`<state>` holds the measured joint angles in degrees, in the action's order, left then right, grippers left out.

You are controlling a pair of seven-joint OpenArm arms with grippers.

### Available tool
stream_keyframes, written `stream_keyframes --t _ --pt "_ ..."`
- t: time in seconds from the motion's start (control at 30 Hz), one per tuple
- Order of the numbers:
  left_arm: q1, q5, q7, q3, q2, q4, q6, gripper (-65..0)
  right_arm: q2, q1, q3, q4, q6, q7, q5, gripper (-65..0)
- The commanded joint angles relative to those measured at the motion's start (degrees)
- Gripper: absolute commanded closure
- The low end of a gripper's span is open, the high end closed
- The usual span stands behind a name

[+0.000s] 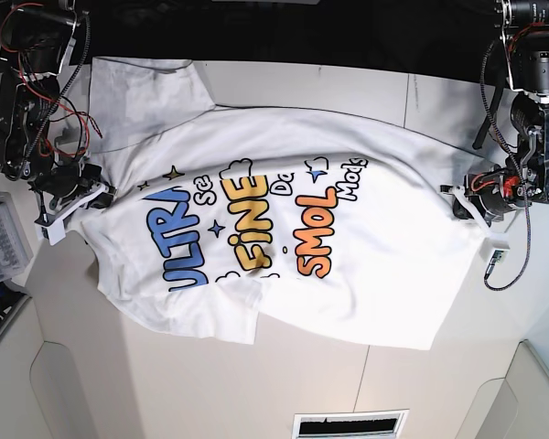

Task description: Layout the t-shirt on the table in an organized manner, then fold the t-shirt properly

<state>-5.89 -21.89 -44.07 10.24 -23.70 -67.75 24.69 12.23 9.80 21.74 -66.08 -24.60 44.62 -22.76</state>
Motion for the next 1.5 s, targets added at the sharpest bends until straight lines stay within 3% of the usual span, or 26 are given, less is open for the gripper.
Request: stream_keyframes --t 0.0,0.53,0.87,0.97,1.13,1.3,1.47 --pt "-1.2 -0.1 0.8 0.3 -0.9 -0.1 -0.1 0.0 0.6 1.3 0.1 -0.5 0.3 -0.5 0.3 0.0" --pt "-2.6 1.0 2.5 0.3 -0.9 1.6 -2.6 0.0 0.7 5.2 0.1 -0.6 1.2 -2.6 0.7 0.0" --pt "-2.5 0.0 0.7 0.3 -1.2 -10.6 -2.6 0.0 1.5 7.0 0.2 -5.3 0.4 -2.4 -1.6 0.0" --pt "-2.6 -0.6 4.3 0.3 -1.2 -13.8 -2.1 0.0 1.2 7.4 0.2 -6.5 -1.1 -4.3 -5.4 0.0" --pt "-4.1 -0.6 8.8 0.3 -0.7 -13.2 -1.3 0.0 -1.5 12.7 -2.0 -6.3 -2.6 -5.5 -5.4 0.0" --pt "-7.7 -0.5 9.7 0.3 -0.7 -9.8 -1.3 0.0 -5.3 21.9 -10.6 -1.6 -2.6 -11.0 4.0 0.0" --pt "-12.1 -0.5 10.0 0.3 -0.7 -4.1 -1.2 0.0 -9.8 31.3 -19.9 12.5 -1.2 -18.5 13.4 0.0"
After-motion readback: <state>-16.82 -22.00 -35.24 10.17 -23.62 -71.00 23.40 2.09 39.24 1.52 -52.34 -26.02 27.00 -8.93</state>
